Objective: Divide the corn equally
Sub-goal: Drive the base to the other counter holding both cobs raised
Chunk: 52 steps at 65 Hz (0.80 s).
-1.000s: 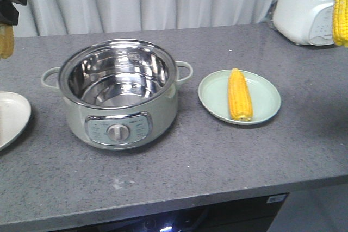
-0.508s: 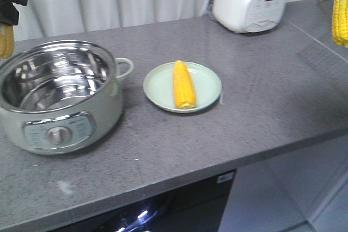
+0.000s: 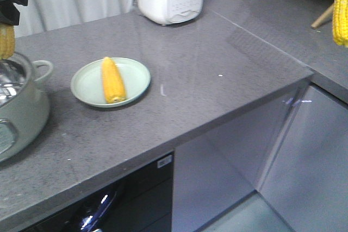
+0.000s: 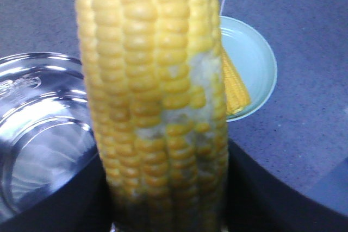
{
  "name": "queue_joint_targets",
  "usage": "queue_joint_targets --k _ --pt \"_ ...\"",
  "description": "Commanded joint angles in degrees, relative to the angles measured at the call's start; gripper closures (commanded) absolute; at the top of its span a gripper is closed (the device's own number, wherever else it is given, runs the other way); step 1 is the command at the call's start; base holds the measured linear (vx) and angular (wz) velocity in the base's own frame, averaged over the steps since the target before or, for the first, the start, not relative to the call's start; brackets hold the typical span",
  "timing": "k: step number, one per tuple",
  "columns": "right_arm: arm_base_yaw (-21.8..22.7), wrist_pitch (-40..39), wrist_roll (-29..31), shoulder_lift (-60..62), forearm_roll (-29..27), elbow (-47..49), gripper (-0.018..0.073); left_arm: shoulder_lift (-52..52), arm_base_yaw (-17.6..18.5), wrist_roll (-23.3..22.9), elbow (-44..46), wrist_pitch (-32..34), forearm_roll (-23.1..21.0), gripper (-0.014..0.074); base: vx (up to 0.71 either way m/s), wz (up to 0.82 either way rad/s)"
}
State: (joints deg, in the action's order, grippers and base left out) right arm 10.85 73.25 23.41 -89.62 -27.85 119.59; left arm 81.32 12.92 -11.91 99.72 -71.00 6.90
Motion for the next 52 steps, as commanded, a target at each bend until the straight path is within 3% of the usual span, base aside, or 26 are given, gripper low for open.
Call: queue_joint_targets --k 1,52 --pt "0.3 0.6 0.0 2.0 -1.5 1.5 0.0405 -1.8 -0.1 -0.1 1.8 2.9 0.4 0.059 -0.06 -0.41" --pt "0.3 0.6 0.0 2.0 -1.5 1.5 0.0405 -1.8 -0.1 -0.1 1.8 2.9 0.4 0.059 -0.04 -0.38"
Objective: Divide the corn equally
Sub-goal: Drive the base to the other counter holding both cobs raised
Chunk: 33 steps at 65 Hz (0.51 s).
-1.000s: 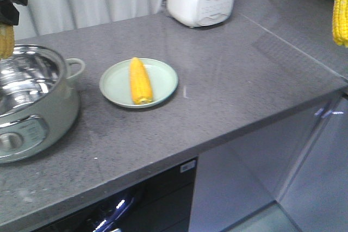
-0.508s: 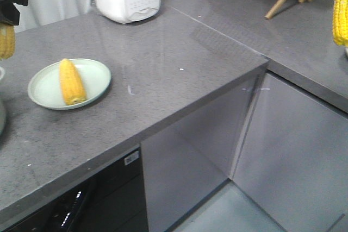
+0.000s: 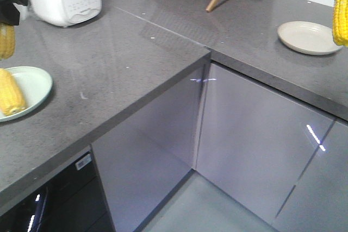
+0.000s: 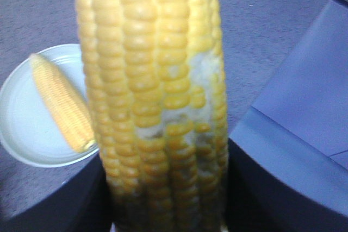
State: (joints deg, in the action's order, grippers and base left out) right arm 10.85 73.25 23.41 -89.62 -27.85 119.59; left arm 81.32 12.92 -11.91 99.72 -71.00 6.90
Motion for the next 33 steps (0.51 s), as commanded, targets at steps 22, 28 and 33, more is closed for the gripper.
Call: queue_joint_targets --k 22,28,33 --pt "0.3 0.6 0.0 2.0 -1.5 1.5 0.0405 -1.8 -0.1 -0.1 1.8 2.9 0.4 0.059 -0.02 -0.36" --pt "0.3 0.6 0.0 2.0 -1.5 1.5 0.0405 -1.8 -0.1 -0.1 1.8 2.9 0.4 0.059 -0.03 -0.38" --pt "0.3 0.6 0.0 2.0 -1.5 1.5 0.0405 -1.8 -0.1 -0.1 1.8 2.9 0.4 0.059 -0.02 -0.4"
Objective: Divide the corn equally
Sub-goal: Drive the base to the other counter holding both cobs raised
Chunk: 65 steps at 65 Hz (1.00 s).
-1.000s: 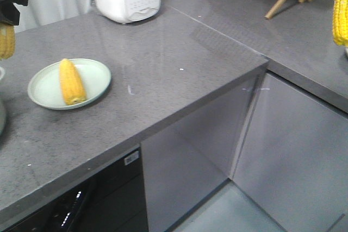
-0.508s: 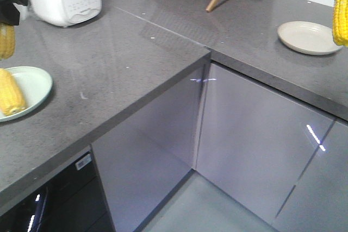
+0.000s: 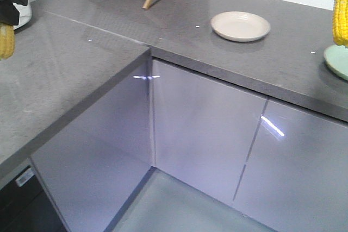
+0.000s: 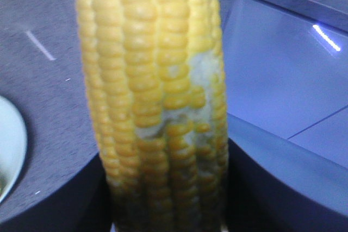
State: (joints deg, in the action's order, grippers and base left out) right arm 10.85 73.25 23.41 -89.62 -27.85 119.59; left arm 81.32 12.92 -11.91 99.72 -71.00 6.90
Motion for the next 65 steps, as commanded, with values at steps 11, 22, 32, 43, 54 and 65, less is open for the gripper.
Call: queue_joint_targets --k 11,22,32,43,54,65 --pt "0.3 0.6 0.0 2.0 -1.5 1.5 0.0405 -1.8 -0.1 -0.1 1.8 2.9 0.4 0.059 -0.02 -0.41" --pt "0.3 0.6 0.0 2.0 -1.5 1.5 0.0405 -1.8 -0.1 -0.1 1.8 2.9 0.4 0.059 -0.01 -0.38" --pt "0.3 0.6 0.0 2.0 -1.5 1.5 0.0405 -1.8 -0.1 -0.1 1.8 2.9 0.4 0.059 0.01 -0.34" --pt "0.3 0.6 0.0 2.0 -1.5 1.5 0.0405 -1.8 -0.1 -0.1 1.8 2.9 0.4 0.059 0.04 -0.25" --pt "0.3 0.6 0.0 2.0 -1.5 1.5 0.0405 -1.8 -0.1 -0.1 1.8 2.9 0.4 0.059 0.06 -0.16" --pt "0.3 0.6 0.0 2.0 -1.5 1.5 0.0405 -1.8 -0.1 -0.1 1.8 2.9 0.4 0.059 0.07 -0.14"
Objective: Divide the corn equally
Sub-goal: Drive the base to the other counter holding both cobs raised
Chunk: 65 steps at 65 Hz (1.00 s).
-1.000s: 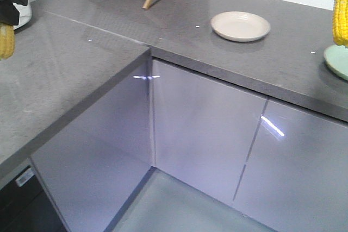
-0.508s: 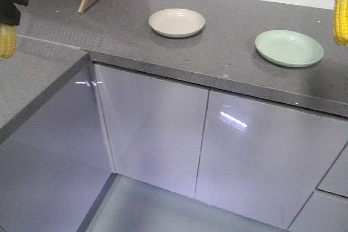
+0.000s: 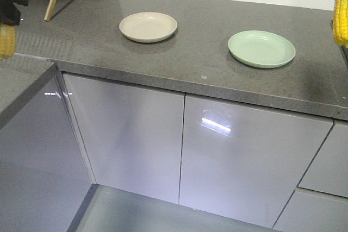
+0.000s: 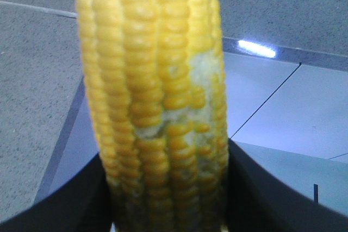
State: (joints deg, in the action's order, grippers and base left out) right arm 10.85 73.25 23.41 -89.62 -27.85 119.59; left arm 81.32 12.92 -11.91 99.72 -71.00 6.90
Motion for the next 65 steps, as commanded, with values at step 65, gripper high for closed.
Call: queue_joint_targets --k 65 --pt "0.3 0.6 0.0 2.0 -1.5 1.5 0.0405 -1.8 -0.1 -0.1 1.8 2.9 0.4 0.059 0.11 0.0"
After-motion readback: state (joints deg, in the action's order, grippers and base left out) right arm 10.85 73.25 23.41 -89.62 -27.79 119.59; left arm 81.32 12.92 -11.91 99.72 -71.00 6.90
